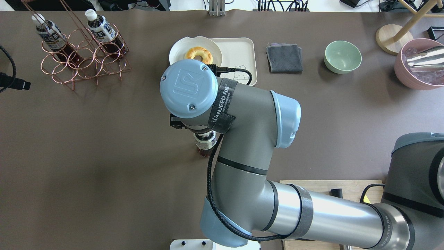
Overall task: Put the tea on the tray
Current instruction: 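Lower the right gripper over the bottle cap and grasp the bottle, then lift the bottle with the right gripper and carry it onto the cream tray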
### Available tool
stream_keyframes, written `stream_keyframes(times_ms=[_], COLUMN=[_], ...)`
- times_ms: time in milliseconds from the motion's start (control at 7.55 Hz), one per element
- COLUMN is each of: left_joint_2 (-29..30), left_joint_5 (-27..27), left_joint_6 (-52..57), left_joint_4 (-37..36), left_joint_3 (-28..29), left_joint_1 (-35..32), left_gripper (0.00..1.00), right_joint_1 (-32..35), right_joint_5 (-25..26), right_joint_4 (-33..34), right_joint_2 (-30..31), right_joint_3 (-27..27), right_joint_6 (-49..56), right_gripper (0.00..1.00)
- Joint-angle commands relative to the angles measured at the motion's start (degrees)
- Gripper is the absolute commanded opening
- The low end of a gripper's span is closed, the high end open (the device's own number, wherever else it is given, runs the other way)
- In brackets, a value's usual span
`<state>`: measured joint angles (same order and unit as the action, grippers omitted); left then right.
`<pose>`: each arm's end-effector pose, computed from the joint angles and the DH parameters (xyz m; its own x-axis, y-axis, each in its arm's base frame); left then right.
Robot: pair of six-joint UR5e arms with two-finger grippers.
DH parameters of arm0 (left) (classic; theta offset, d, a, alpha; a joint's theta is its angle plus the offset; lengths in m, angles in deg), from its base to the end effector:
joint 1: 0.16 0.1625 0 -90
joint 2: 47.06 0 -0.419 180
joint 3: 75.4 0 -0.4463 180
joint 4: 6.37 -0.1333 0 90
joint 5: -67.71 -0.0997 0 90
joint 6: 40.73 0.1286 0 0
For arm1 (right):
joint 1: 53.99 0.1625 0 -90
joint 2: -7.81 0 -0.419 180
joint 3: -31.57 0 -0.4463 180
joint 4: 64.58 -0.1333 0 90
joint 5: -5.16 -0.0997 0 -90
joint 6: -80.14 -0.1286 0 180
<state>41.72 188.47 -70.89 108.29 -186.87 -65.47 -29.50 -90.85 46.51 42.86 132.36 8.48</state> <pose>0.1719 -0.5356 0.4348 0.6933 0.2707 -0.6679 0.0607 0.9015 0.4284 -0.5757 -0.3939 0.0172 0.7232 -0.0144 0.6905 -0.1240 0.9808 0.1504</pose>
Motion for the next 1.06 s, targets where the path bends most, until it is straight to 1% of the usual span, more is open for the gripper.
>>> stream_keyframes(times_ms=[0,398,530,663,795,928], left_joint_2=[0.08,0.08,0.17,0.17,0.08,0.08], left_joint_5=[0.0,0.0,0.0,0.09,0.09,0.0], left_joint_6=[-0.17,-0.17,-0.17,-0.25,-0.17,-0.25], left_joint_4=[-0.05,0.04,0.04,0.04,0.04,0.04], left_joint_3=[0.02,-0.06,-0.06,-0.24,-0.24,-0.24], left_joint_1=[0.0,0.0,0.0,0.0,0.0,0.0], left_gripper=[0.97,0.97,0.97,0.97,0.97,0.97], right_joint_1=[-0.06,0.81,4.56,7.47,11.93,17.46], right_joint_5=[-0.05,-0.49,-3.88,-4.44,-7.58,-11.09], right_joint_4=[0.18,0.44,2.88,4.21,4.31,4.05], right_joint_2=[-0.24,-0.59,-1.12,-1.65,-1.74,-1.74], right_joint_3=[0.46,0.55,2.55,3.97,3.11,0.14], right_joint_6=[-0.5,0.03,0.46,3.08,7.28,12.63], right_gripper=[0.0,0.0,0.0,0.0,0.0,0.0])
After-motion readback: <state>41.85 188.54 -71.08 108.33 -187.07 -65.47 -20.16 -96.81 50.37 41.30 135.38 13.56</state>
